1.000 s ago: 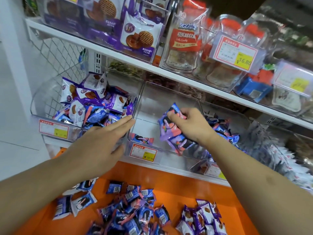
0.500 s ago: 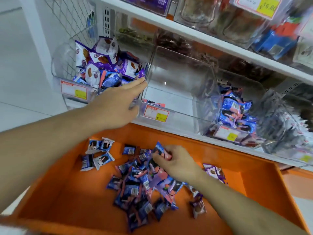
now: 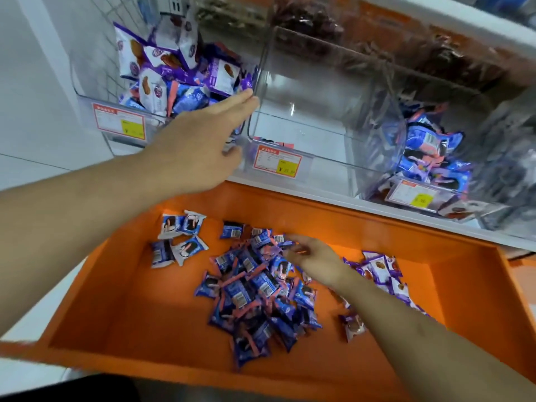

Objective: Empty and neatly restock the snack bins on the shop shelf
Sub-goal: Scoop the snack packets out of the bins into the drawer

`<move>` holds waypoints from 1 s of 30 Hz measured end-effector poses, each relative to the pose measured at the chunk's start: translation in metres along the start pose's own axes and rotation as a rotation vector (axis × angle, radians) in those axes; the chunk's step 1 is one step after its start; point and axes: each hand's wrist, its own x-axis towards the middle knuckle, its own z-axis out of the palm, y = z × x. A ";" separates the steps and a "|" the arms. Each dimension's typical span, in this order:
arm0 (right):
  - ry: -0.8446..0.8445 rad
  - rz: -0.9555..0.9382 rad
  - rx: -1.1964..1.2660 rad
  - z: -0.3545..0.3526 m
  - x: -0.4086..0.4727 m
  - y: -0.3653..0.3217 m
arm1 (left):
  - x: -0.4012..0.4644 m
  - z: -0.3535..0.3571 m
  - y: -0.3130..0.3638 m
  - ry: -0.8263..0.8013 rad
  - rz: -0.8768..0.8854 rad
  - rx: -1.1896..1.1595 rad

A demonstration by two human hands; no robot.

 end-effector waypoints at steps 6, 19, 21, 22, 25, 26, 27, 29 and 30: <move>-0.010 -0.242 -0.028 -0.048 -0.037 -0.084 | -0.004 -0.002 0.001 -0.017 -0.012 0.009; 0.157 -0.302 -0.130 -0.133 0.057 -0.208 | 0.000 0.007 -0.004 0.068 0.043 0.016; 0.092 -0.252 -0.429 -0.127 0.081 -0.205 | 0.001 0.006 -0.003 0.064 0.045 0.022; 0.085 -0.246 -0.548 -0.123 0.087 -0.205 | 0.002 0.006 -0.003 0.066 0.045 0.025; 0.132 -0.230 -0.635 -0.124 0.088 -0.207 | 0.001 0.007 -0.003 0.072 0.039 0.022; 0.164 -0.244 -0.613 -0.128 0.083 -0.207 | 0.001 0.006 -0.003 0.069 0.036 0.018; 0.205 -0.252 -0.559 -0.134 0.075 -0.208 | 0.001 0.006 -0.003 0.072 0.039 0.010; 0.318 -0.298 -0.406 -0.148 0.052 -0.207 | 0.000 0.010 -0.004 0.077 0.051 0.002; 0.376 -0.350 -0.325 -0.152 0.036 -0.205 | -0.001 0.009 -0.005 0.073 0.051 0.006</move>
